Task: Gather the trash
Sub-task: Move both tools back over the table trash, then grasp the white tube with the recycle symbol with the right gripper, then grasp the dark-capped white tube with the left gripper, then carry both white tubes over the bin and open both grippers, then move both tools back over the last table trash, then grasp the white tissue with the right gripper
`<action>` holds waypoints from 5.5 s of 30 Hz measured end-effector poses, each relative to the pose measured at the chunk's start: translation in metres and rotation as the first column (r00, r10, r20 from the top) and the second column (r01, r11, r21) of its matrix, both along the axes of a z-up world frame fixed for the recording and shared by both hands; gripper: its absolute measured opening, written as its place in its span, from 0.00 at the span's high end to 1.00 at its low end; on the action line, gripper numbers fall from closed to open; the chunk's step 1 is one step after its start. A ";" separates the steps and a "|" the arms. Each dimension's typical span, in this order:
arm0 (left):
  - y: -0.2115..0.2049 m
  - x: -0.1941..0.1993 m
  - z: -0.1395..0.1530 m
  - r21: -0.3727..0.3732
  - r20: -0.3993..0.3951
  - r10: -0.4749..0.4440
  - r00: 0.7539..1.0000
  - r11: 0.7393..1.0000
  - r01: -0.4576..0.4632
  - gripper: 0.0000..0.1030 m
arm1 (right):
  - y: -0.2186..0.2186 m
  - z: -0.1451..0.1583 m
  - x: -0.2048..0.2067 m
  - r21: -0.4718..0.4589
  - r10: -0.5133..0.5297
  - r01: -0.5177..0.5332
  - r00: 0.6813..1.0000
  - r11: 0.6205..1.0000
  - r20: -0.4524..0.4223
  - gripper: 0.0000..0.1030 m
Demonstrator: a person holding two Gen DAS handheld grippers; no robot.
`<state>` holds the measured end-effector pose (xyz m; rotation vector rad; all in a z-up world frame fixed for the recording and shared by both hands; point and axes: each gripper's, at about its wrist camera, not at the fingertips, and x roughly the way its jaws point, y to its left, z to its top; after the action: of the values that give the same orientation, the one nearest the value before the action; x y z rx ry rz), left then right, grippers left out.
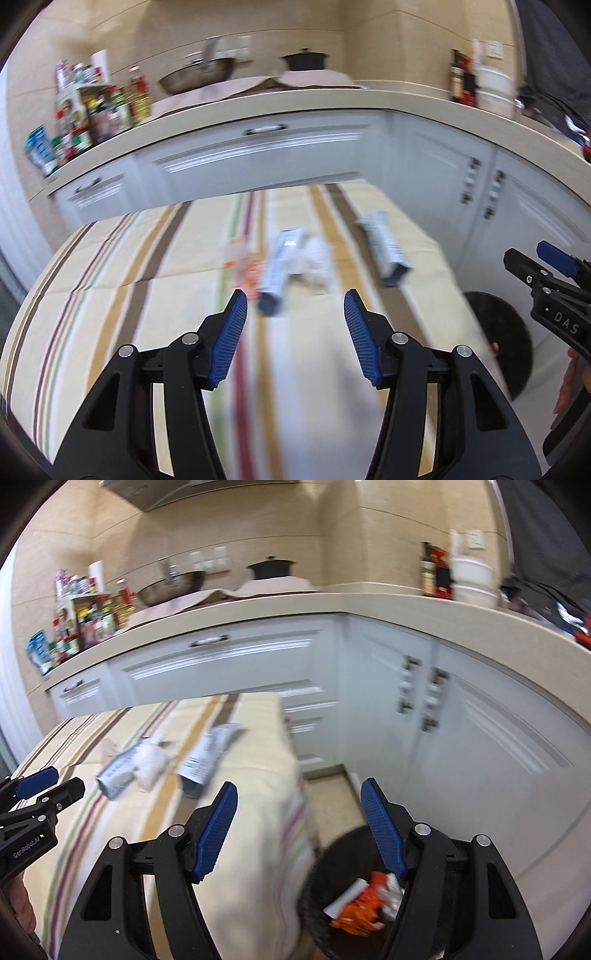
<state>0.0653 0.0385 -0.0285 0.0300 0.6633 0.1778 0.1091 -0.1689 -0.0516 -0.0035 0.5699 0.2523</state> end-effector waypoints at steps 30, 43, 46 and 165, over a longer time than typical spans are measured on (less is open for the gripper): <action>0.079 0.005 -0.020 -0.078 -0.031 0.126 0.992 0.989 -0.128 0.42 | 0.097 -0.035 0.068 -0.052 0.143 -0.158 0.964 0.986 -0.226 0.77; 0.044 0.033 -0.024 -0.057 -0.041 0.054 0.998 0.997 -0.056 0.42 | 0.069 -0.026 0.054 -0.023 0.130 -0.136 0.975 0.990 -0.181 0.79; 0.039 0.045 -0.028 -0.044 -0.061 0.047 0.997 0.998 -0.050 0.42 | 0.068 -0.025 0.054 -0.013 0.137 -0.142 0.975 0.990 -0.178 0.79; 0.120 0.011 -0.022 -0.004 -0.015 0.218 0.976 0.976 -0.218 0.40 | 0.176 -0.037 0.068 -0.148 0.233 -0.268 0.948 0.952 -0.216 0.41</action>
<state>0.0764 0.1588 -0.0506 -0.0473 0.6815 0.3877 0.1769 0.0075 -0.0887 -0.2265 0.7890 0.4538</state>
